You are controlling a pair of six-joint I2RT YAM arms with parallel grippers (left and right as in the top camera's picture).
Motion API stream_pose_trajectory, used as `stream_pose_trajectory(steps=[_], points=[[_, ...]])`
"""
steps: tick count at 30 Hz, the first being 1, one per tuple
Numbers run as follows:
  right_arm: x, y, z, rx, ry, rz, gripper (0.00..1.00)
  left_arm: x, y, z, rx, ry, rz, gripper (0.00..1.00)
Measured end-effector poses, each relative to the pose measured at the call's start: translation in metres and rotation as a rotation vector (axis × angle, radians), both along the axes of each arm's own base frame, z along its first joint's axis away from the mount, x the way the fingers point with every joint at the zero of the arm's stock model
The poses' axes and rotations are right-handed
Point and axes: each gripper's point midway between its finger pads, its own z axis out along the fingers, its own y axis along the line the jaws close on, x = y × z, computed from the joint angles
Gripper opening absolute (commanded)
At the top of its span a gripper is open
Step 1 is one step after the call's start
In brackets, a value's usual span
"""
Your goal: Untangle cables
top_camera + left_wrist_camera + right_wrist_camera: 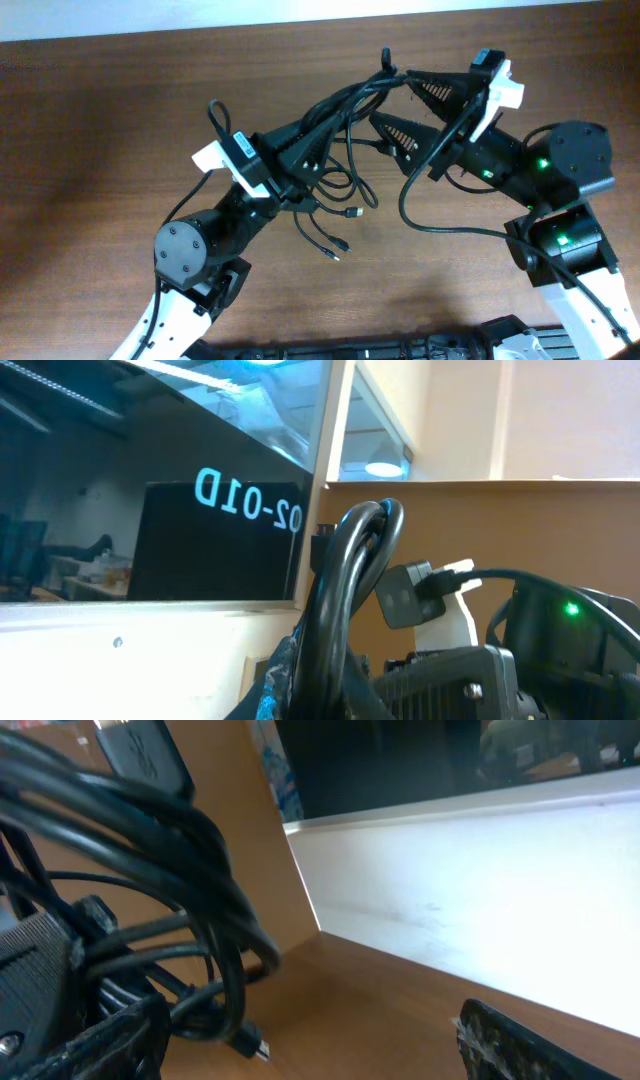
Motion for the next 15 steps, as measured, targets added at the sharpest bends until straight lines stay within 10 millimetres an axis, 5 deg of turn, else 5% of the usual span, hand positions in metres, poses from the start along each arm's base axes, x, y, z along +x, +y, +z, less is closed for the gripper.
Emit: stream_pose_trajectory(steps=[15], points=[[0.018,-0.020,-0.008,-0.012,0.035,-0.164,0.90,-0.001,-0.001,0.000,0.018,-0.029,0.012,0.00]])
